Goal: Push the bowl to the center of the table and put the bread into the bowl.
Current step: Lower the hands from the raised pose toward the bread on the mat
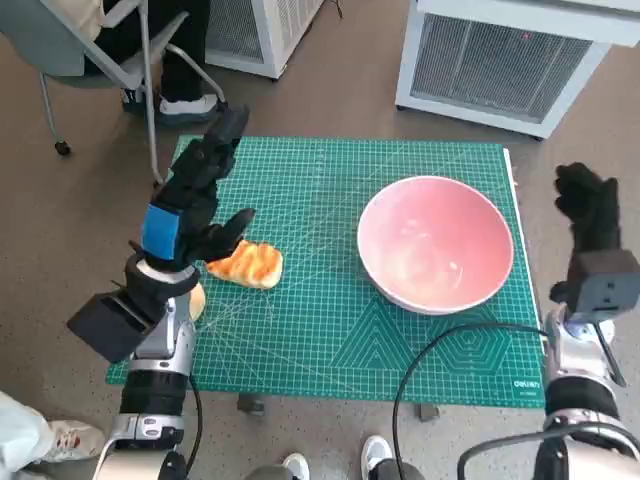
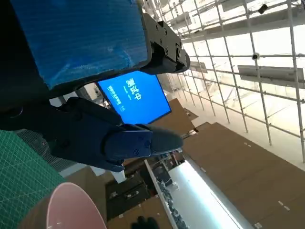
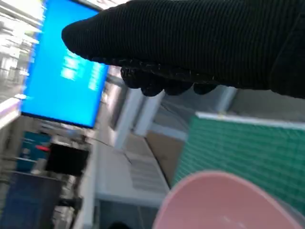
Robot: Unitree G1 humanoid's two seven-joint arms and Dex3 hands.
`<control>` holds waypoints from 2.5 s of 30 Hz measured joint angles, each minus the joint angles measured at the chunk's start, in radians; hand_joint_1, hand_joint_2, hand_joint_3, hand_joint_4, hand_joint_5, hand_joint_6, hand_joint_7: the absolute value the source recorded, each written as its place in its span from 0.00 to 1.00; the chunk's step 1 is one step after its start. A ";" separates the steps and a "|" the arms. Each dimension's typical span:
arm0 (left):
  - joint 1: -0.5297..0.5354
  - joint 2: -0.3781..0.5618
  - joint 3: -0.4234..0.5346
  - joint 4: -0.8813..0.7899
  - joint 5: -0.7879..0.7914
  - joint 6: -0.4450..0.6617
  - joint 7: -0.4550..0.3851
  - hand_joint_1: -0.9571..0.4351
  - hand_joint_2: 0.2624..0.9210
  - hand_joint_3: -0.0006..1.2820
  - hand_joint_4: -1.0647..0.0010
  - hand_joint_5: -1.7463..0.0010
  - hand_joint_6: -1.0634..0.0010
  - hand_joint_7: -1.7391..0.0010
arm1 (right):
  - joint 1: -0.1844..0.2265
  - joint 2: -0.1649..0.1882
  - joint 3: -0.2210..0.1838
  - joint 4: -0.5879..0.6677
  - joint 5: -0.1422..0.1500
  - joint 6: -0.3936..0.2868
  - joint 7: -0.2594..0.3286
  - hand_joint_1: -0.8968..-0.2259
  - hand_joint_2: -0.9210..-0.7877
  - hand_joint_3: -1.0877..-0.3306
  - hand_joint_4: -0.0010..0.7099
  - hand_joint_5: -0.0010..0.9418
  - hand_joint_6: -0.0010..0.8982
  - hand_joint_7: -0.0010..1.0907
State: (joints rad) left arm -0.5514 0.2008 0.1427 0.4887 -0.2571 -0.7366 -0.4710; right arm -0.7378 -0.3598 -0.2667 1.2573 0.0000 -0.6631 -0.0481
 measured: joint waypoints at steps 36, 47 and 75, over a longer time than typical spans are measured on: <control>0.065 0.055 0.030 -0.075 -0.014 0.024 -0.005 0.23 1.00 0.28 0.77 1.00 0.67 1.00 | -0.082 0.184 -0.037 0.063 0.017 0.205 0.100 0.49 0.00 0.39 0.26 0.00 0.17 0.16; 0.090 0.067 0.032 -0.106 -0.014 0.032 0.008 0.24 1.00 0.28 0.76 1.00 0.67 1.00 | -0.115 0.240 -0.051 0.067 0.040 0.213 0.124 0.51 0.00 0.43 0.24 0.00 0.22 0.10; 0.164 0.089 0.053 -0.178 0.030 0.060 0.062 0.23 1.00 0.30 0.79 1.00 0.67 1.00 | -0.186 0.279 -0.012 0.071 0.016 0.248 0.124 0.51 0.00 0.42 0.25 0.00 0.22 0.06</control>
State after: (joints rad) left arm -0.3876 0.2896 0.1955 0.3107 -0.2273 -0.6766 -0.4090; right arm -0.9235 -0.0803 -0.2788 1.3285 0.0162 -0.4150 0.0761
